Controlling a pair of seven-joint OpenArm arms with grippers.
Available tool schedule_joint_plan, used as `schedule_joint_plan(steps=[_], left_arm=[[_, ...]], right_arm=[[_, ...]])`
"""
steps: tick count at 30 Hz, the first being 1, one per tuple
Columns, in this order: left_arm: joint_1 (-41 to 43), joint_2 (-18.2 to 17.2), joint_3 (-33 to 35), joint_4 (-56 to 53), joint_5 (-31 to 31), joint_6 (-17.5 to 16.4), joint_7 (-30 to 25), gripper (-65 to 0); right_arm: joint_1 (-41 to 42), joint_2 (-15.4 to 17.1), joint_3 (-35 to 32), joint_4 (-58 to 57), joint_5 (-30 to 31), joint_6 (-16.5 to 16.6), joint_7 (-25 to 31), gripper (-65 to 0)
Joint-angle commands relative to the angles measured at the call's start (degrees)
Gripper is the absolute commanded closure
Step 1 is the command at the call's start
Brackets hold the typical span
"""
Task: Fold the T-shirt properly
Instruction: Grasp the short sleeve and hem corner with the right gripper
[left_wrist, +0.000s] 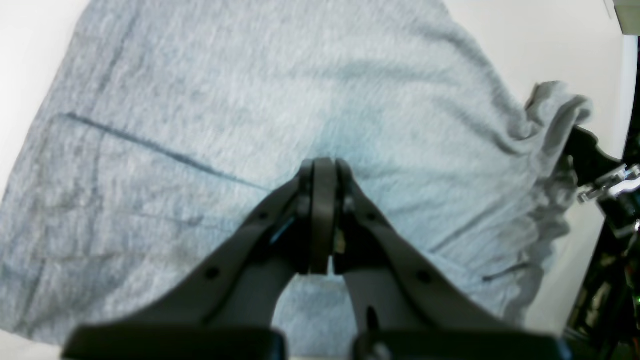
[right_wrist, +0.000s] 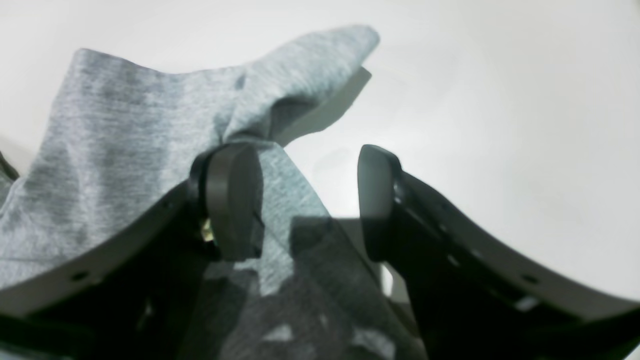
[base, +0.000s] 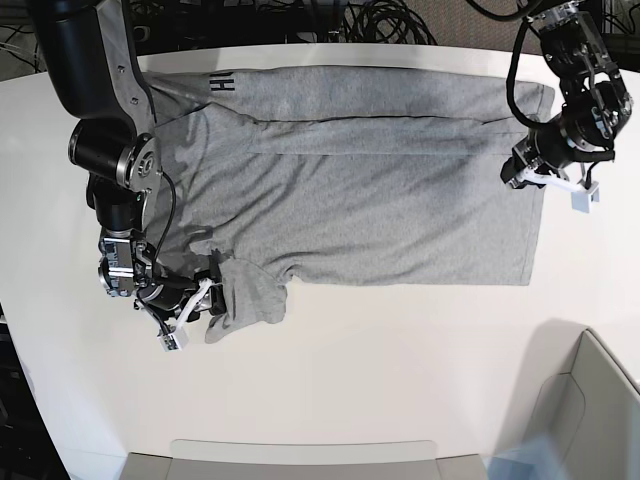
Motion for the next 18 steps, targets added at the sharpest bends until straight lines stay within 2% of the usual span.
schedule_joint_plan(steps=[1, 6, 9, 12, 18], left_arm=[[-2.0, -0.7, 0.0, 0.9, -0.9, 0.2, -0.2, 0.0], [-4.1, -0.8, 0.0, 0.9, -1.1, 0.2, -0.2, -0.3], [-4.9, -0.6, 0.0, 0.9, -1.1, 0.0, -0.2, -3.4], [-4.9, -0.3, 0.0, 0.9, -1.1, -0.1, -0.2, -3.4], [-4.9, -0.2, 0.0, 0.9, -1.1, -0.2, -0.2, -3.4]], right_arm=[[1.3, 0.5, -0.2, 0.2, -0.7, 0.5, -1.6, -32.7], [0.1, 0.7, 0.3, 0.5, -3.5, 0.5, -1.3, -32.7], [0.1, 0.7, 0.4, 0.8, -3.5, 0.6, -1.2, -32.7], [-0.1, 0.2, 0.4, 5.3, -3.4, 0.6, -1.2, -32.7], [-2.8, -4.1, 0.1, 19.7, -0.8, 0.6, -1.6, -32.7]])
